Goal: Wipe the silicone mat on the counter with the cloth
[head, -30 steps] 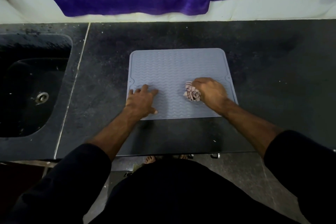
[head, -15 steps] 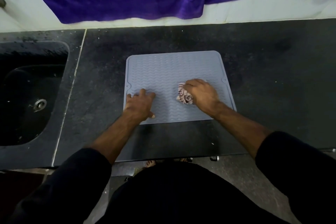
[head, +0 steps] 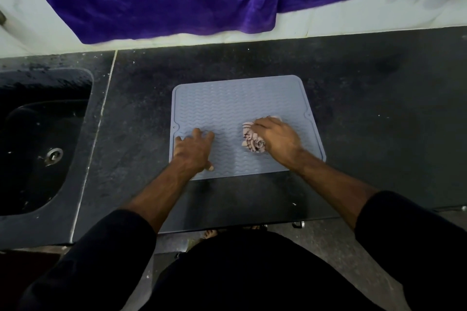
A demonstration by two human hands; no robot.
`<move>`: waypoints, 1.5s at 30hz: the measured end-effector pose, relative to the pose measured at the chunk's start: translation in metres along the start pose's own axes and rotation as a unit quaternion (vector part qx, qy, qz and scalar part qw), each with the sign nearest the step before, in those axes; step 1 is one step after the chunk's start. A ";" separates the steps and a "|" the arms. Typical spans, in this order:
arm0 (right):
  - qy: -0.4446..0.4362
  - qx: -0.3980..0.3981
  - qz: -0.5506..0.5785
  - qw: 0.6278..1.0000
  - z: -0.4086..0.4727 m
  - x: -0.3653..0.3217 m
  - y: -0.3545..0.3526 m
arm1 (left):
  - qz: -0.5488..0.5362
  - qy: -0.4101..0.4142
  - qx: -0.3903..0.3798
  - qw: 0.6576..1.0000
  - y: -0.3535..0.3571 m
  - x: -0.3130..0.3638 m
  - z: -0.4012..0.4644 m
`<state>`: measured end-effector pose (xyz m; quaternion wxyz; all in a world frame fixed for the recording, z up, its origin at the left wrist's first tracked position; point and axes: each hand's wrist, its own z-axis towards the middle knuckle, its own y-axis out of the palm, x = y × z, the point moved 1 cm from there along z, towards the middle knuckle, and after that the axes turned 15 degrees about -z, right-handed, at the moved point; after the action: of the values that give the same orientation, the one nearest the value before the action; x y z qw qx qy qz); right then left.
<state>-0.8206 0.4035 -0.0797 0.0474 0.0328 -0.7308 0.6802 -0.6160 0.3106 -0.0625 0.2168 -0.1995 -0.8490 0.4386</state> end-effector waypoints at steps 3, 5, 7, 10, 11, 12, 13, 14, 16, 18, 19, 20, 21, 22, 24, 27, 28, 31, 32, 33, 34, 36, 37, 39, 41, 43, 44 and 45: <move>-0.013 0.003 -0.011 1.000 -0.001 -0.008 0.005 | -0.007 0.005 -0.001 1.000 0.000 -0.002 0.001; 0.007 -0.007 -0.013 1.000 -0.007 0.005 0.008 | -0.014 0.007 0.002 1.000 0.000 -0.004 0.000; 0.030 -0.022 -0.018 0.999 -0.012 0.021 0.009 | -0.015 0.005 0.006 1.000 0.001 -0.006 0.000; 0.056 -0.036 -0.010 0.998 -0.011 0.033 0.006 | -0.016 0.001 0.007 1.000 0.001 -0.005 0.000; 0.059 -0.032 0.003 0.998 -0.009 0.031 0.004 | -0.017 0.001 0.005 1.000 0.001 -0.004 0.000; 0.056 -0.025 0.015 0.998 -0.007 0.028 0.003 | -0.018 0.002 0.005 1.000 0.000 -0.003 0.001; 0.046 -0.018 0.020 0.999 -0.006 0.023 0.002 | -0.018 0.004 0.005 1.000 0.000 -0.003 0.001; 0.031 -0.012 0.015 0.999 -0.006 0.018 0.003 | -0.019 0.004 0.006 1.000 -0.001 -0.003 0.001; 0.011 -0.009 -0.010 1.000 -0.009 0.014 0.007 | -0.022 0.004 0.005 1.000 0.000 -0.004 0.000; 0.016 -0.015 -0.027 0.999 -0.016 0.023 0.009 | -0.029 0.003 0.009 1.000 0.000 -0.005 0.000; 0.022 -0.020 -0.030 0.999 -0.019 0.030 0.009 | -0.032 0.002 0.011 0.999 0.000 -0.005 0.000; 0.029 -0.023 -0.031 0.999 -0.022 0.036 0.009 | -0.035 0.000 0.010 0.999 0.001 -0.005 -0.001; 0.037 -0.025 -0.030 0.999 -0.025 0.042 0.009 | -0.038 -0.003 0.009 0.999 0.001 -0.005 -0.001; 0.047 -0.026 -0.028 0.998 -0.026 0.047 0.009 | -0.043 -0.006 0.009 0.999 0.001 -0.004 -0.001; 0.060 -0.023 -0.030 0.997 -0.026 0.048 0.007 | -0.048 -0.010 0.008 0.999 0.002 -0.004 -0.001; 0.051 0.002 -0.012 0.999 -0.018 0.035 0.004 | -0.039 -0.015 0.004 0.999 0.000 -0.001 0.001; 0.038 0.010 -0.008 0.999 -0.016 0.028 0.005 | -0.034 -0.017 0.002 0.999 -0.001 0.000 0.001; 0.011 0.003 -0.015 1.000 -0.016 0.020 0.010 | -0.020 -0.021 -0.001 1.000 -0.001 0.001 0.002; 0.015 -0.004 -0.016 1.000 -0.018 0.025 0.012 | -0.020 -0.020 -0.001 1.000 -0.001 0.001 0.002; 0.025 -0.011 -0.016 0.999 -0.022 0.033 0.013 | -0.022 -0.019 0.000 1.000 0.000 0.000 0.002; 0.039 -0.017 -0.013 0.999 -0.026 0.042 0.014 | -0.025 -0.018 0.001 1.000 0.000 0.000 0.002; 0.070 -0.023 -0.008 0.997 -0.033 0.058 0.015 | -0.027 -0.017 0.002 0.999 0.001 -0.001 0.002; 0.083 -0.026 -0.010 0.996 -0.034 0.063 0.014 | -0.029 -0.016 0.003 0.999 0.001 -0.001 0.002; 0.104 -0.023 -0.019 0.994 -0.030 0.064 0.010 | -0.032 -0.016 0.004 0.999 0.001 -0.001 0.001; 0.106 -0.007 -0.001 0.994 -0.024 0.058 0.006 | -0.028 -0.018 0.002 0.999 0.000 0.000 0.001; 0.079 -0.006 0.031 0.996 -0.018 0.046 0.006 | -0.021 -0.022 -0.001 1.000 -0.001 0.002 0.002; 0.062 -0.015 0.032 0.997 -0.017 0.041 0.008 | -0.017 -0.025 -0.001 1.000 -0.003 0.002 0.002; 0.049 -0.026 0.024 0.998 -0.017 0.038 0.010 | -0.012 -0.027 -0.001 1.000 -0.003 0.003 0.002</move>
<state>-0.8588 0.4220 -0.0840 0.0678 -0.0198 -0.7457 0.6625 -0.6203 0.3090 -0.0604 0.1990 -0.1776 -0.8574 0.4401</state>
